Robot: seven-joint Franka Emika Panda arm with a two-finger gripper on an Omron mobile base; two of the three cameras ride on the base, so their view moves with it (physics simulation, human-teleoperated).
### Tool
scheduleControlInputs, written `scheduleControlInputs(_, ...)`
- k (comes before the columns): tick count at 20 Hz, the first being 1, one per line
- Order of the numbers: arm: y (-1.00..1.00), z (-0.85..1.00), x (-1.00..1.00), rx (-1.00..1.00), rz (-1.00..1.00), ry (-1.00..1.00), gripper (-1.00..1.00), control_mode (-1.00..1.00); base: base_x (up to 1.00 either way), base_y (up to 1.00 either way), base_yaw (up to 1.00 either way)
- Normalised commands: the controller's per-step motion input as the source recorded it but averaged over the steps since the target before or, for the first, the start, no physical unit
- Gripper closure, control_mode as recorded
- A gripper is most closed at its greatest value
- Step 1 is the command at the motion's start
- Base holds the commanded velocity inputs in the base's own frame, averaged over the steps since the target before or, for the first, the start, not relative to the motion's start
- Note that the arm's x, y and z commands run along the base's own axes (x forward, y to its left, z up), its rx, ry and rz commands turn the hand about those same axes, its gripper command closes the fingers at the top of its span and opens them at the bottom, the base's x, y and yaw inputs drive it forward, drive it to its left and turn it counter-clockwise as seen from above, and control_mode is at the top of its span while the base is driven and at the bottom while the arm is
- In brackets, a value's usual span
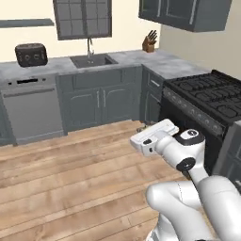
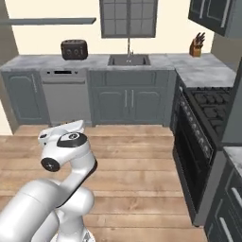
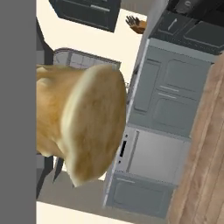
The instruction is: Pick the jar and candle from the dining table and place them in the open cabinet. Close the cabinet after placing the objects.
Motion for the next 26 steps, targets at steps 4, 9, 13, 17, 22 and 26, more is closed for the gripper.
scheduleControlInputs(4, 0.0, 0.0, 0.0, 0.0, 0.0, 0.0, 1.0, 1.0, 0.0, 0.0, -0.7)
scheduleControlInputs(9, 0.0, 0.0, 0.0, 0.0, 0.0, 0.0, 1.0, 1.0, 0.0, 0.0, -0.7)
scheduleControlInputs(13, 0.0, 0.0, 0.0, 0.0, 0.0, 0.0, 1.0, 1.0, 0.26, 0.17, -0.63)
scheduleControlInputs(17, 0.0, 0.0, 0.0, 0.0, 0.0, 0.0, 1.0, 1.0, 0.66, 0.29, -0.51)
scheduleControlInputs(22, 0.0, 0.0, 0.0, 0.0, 0.0, 0.0, 1.0, 1.0, 0.83, 0.35, -0.48)
scheduleControlInputs(26, 0.0, 0.0, 0.0, 0.0, 0.0, 0.0, 1.0, 1.0, 0.66, 0.35, -0.48)
